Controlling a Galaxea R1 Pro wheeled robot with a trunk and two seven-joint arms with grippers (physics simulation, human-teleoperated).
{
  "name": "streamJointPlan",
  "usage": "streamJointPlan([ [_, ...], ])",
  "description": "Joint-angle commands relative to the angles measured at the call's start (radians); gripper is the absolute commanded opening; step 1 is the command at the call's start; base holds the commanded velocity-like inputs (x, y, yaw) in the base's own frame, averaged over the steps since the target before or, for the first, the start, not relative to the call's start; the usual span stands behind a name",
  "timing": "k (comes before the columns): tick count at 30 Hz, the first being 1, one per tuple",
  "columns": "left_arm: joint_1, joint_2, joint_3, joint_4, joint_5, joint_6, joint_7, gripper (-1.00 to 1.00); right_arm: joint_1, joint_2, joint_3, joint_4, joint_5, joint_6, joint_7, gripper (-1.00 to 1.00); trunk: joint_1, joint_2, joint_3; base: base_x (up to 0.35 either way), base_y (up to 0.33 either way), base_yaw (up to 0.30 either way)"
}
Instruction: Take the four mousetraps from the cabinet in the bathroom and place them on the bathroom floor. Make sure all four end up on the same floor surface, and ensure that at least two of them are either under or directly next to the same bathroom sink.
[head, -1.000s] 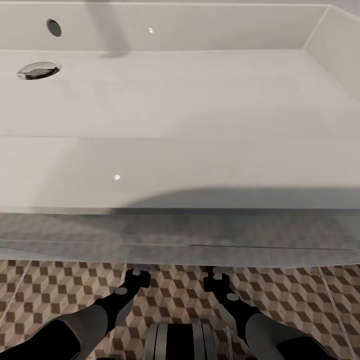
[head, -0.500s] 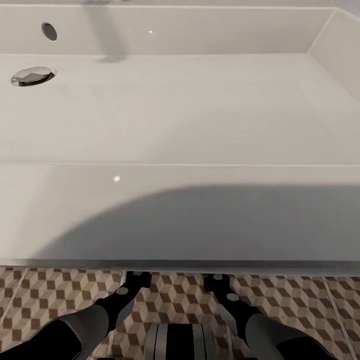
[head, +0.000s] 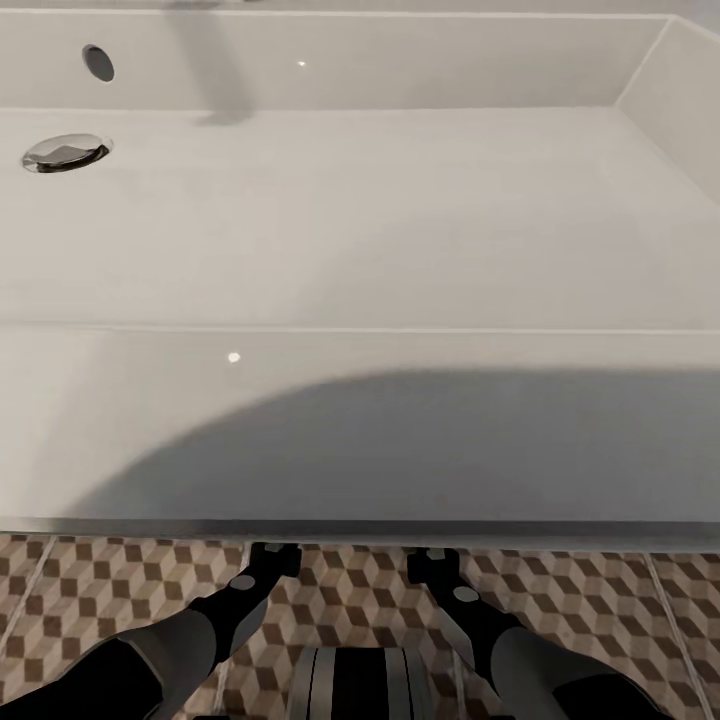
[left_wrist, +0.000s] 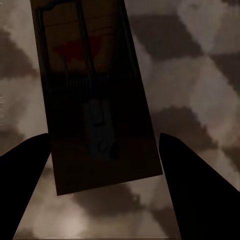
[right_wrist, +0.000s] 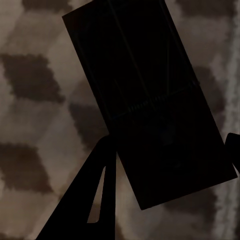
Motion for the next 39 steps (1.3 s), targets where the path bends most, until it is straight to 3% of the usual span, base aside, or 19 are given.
streamJointPlan([
  [1, 0.0, 0.0, -0.009, 0.002, 0.008, -0.002, 0.002, -1.0, 0.0, 0.0, 0.008, 0.001, -0.006, -0.003, -0.003, -1.0, 0.0, 0.0, -0.001, 0.0, 0.0, 0.0],
  [39, 0.021, 0.002, -0.008, 0.031, 0.011, 0.019, 0.0, -1.0, 0.0, 0.003, 0.01, 0.06, -0.005, -0.007, -0.003, -1.0, 0.0, 0.0, -0.001, 0.0, 0.0, 0.0],
])
